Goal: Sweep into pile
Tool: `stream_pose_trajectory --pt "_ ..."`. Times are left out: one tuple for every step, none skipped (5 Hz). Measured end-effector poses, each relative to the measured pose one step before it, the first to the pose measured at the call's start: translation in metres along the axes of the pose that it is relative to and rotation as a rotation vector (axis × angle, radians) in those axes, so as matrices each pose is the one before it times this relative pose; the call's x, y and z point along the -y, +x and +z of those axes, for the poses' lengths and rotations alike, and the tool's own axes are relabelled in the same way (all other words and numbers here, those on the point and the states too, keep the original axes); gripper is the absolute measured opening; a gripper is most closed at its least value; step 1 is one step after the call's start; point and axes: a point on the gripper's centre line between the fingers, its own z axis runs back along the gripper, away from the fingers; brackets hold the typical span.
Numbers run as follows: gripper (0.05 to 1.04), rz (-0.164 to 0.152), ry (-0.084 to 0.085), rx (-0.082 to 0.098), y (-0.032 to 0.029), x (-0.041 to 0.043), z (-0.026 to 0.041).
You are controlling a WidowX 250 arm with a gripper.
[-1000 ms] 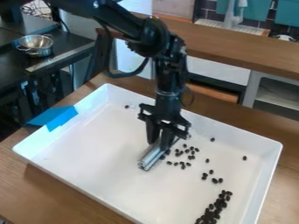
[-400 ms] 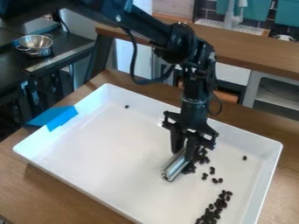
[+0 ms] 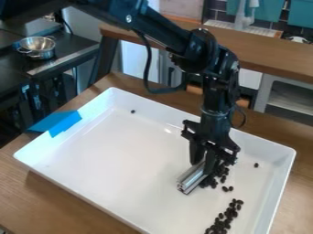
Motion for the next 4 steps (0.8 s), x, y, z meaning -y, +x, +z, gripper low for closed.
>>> stream_pose_trajectory --pt "0.339 -0.0575 0.0004 -0.0025 -0.01034 0.01632 -0.00261" --pt "0.339 -0.0310 -0.0155 -0.0115 -0.00806 0.01732 -0.00139" --pt "0.339 -0.0184 -0.0262 -0.0117 -0.00703 0.01588 -0.00065" --pt "0.339 -0.0205 -0.0188 -0.0187 -0.00356 0.01197 -0.00111"
